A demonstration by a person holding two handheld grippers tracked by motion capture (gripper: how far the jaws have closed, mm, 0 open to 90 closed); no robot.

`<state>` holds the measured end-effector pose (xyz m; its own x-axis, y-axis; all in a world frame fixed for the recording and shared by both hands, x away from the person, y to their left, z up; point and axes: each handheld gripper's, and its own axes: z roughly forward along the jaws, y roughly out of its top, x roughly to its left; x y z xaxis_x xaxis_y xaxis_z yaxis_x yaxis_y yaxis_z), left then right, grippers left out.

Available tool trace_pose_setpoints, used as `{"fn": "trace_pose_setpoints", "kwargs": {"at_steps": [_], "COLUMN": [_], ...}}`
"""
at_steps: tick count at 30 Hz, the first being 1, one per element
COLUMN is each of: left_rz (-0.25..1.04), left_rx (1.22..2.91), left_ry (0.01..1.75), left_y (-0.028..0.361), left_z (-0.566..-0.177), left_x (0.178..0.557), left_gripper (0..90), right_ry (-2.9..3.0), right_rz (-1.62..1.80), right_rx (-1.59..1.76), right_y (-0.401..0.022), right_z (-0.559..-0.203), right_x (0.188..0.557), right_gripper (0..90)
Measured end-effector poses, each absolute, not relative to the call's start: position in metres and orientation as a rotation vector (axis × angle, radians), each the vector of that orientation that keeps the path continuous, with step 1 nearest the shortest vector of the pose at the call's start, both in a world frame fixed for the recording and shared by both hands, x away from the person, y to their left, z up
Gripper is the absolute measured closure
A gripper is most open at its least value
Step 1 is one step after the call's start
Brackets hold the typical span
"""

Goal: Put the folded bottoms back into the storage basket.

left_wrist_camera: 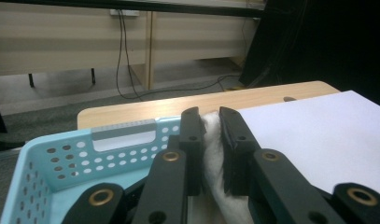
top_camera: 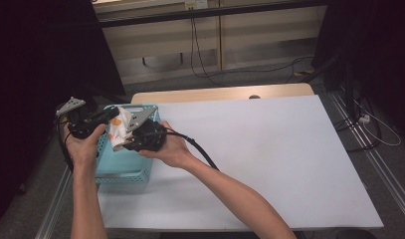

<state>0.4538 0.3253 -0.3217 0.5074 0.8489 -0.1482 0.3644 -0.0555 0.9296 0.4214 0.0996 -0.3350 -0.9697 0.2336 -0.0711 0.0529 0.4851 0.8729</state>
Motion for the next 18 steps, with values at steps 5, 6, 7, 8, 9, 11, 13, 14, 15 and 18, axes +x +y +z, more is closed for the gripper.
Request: {"fn": "trace_pose_setpoints", "kwargs": {"at_steps": [5, 6, 7, 8, 9, 11, 13, 14, 15, 18], "left_rz": [0.56, 0.563, 0.569, 0.574, 0.578, 0.588, 0.596, 0.594, 0.591, 0.591], "left_rx": [1.633, 1.628, 1.628, 1.628, 1.623, 1.621, 1.627, 1.626, 1.629, 1.632], "left_ry": [1.06, 1.06, 1.067, 1.066, 1.066, 1.068, 1.075, 1.078, 1.081, 1.09], "left_y": [0.332, 0.334, 0.336, 0.337, 0.337, 0.339, 0.341, 0.342, 0.343, 0.345], "left_z": [-0.32, -0.32, -0.319, -0.319, -0.319, -0.318, -0.318, -0.319, -0.32, -0.322], "left_x": [0.453, 0.453, 0.452, 0.452, 0.452, 0.452, 0.454, 0.455, 0.456, 0.458], "left_gripper": [80.7, 80.7, 80.7, 80.7, 80.7, 80.7, 80.7, 80.7, 80.7, 80.7], "right_ry": [2.558, 2.558, 2.557, 2.558, 2.558, 2.558, 2.561, 2.562, 2.563, 2.566], "right_rz": [1.485, 1.487, 1.487, 1.489, 1.491, 1.489, 1.49, 1.491, 1.49, 1.492], "right_rx": [0.24, 0.24, 0.238, 0.239, 0.236, 0.238, 0.245, 0.248, 0.249, 0.256], "right_y": [0.107, 0.108, 0.11, 0.111, 0.112, 0.115, 0.117, 0.119, 0.12, 0.124], "right_z": [-0.335, -0.335, -0.334, -0.333, -0.333, -0.333, -0.334, -0.335, -0.336, -0.339], "right_x": [0.424, 0.424, 0.424, 0.425, 0.425, 0.426, 0.428, 0.429, 0.429, 0.432], "right_gripper": [81.7, 81.7, 81.7, 81.7, 81.7, 81.7, 81.7, 81.7, 81.7, 81.7]}}
